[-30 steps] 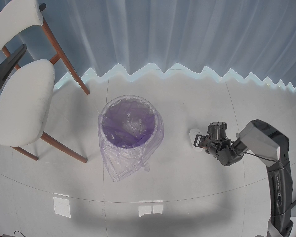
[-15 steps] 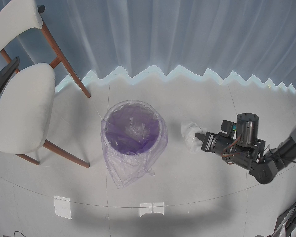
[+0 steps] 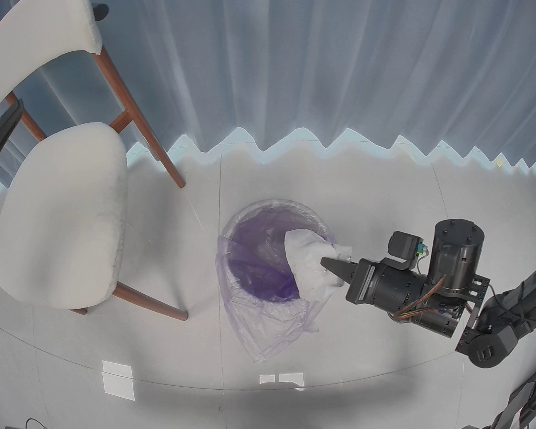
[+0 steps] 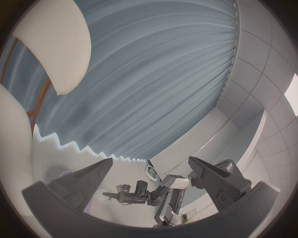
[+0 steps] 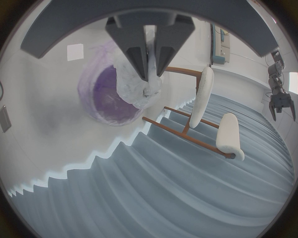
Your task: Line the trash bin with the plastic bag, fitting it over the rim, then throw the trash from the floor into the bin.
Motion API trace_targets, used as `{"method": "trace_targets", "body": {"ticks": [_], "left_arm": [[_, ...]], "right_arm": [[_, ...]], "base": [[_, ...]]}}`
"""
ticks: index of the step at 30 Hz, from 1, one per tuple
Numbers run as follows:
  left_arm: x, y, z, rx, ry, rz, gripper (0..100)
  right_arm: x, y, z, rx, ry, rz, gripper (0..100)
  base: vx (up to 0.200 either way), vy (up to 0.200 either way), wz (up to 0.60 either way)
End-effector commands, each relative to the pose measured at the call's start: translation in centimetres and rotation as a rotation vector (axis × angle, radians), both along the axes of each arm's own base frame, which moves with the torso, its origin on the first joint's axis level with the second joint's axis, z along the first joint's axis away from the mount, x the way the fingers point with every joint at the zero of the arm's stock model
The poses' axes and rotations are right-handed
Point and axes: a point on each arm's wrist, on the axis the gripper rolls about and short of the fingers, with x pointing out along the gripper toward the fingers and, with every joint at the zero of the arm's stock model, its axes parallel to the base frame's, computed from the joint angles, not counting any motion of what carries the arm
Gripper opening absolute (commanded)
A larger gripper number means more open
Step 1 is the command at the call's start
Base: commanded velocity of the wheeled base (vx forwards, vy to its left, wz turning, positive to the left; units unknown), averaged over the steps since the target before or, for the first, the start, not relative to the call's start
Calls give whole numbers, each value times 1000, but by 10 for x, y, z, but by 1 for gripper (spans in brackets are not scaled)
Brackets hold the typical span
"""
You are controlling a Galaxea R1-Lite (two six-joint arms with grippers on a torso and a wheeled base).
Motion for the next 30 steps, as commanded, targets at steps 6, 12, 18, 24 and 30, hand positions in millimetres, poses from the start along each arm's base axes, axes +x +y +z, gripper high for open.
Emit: {"method": "trace_targets", "body": {"ticks": [6,12,18,24,30], "left_arm": [[3,-3,4,-5,-46,-16,100],[2,-3,4,-5,-48,-19,100],[2,-3,3,-4,-45,-19,100],[2,-3,2,-4,-45,-19,100],[2,-3,2,-4,-45,-19,100]], "right_arm": [[64,32,-81,-23,-80,-74,0],[108,24,-94,-64,-157,-182,0],[123,16,-104,-74,-149,-217,0],[124,20,-116,-76,-142,-206,0],[129,25,-121,-87,-152,-199,0]], "base": [[0,0,0],[0,0,0],[0,0,0],[0,0,0],[0,0,0]]}}
